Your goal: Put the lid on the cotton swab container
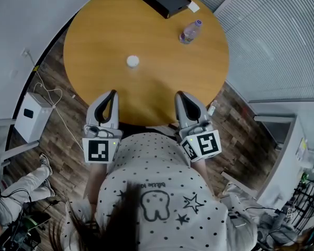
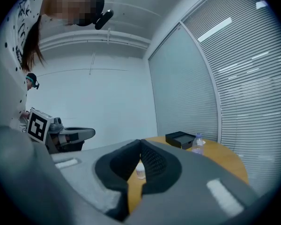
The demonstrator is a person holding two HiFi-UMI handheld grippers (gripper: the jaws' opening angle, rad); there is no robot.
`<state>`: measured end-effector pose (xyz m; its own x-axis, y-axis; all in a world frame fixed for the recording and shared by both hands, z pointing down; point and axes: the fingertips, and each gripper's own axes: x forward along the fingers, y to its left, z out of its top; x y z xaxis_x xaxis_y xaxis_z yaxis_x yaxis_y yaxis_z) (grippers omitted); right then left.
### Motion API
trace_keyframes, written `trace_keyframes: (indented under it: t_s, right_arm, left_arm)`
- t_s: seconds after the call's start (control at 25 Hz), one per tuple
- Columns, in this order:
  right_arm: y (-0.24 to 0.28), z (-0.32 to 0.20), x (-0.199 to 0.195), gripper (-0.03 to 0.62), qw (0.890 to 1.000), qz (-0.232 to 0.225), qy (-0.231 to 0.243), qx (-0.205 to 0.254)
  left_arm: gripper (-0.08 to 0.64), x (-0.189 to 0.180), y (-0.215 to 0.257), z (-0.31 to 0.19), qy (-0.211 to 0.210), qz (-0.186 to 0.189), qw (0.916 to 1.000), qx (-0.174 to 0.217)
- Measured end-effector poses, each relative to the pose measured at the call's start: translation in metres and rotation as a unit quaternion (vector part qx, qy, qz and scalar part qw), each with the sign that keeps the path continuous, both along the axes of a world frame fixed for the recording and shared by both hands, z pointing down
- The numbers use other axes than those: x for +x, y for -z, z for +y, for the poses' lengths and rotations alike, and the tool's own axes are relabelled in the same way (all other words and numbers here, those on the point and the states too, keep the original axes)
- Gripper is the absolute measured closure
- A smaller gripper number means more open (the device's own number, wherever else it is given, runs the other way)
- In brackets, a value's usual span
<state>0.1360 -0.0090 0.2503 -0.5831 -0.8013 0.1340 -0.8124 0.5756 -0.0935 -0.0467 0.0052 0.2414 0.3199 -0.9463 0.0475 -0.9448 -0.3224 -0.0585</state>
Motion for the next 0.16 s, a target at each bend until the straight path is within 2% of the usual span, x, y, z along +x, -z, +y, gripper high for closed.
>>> trace_keyframes:
  t_s: [0.16]
  right_arm:
    - [0.0004,-0.0004,0.0007,0.589,1.000,0.001,0.000,0.001]
  left_arm:
    - [0.551,0.0012,-0.0017,-0.0004,-0.002,-0.001,1.0000,0.001]
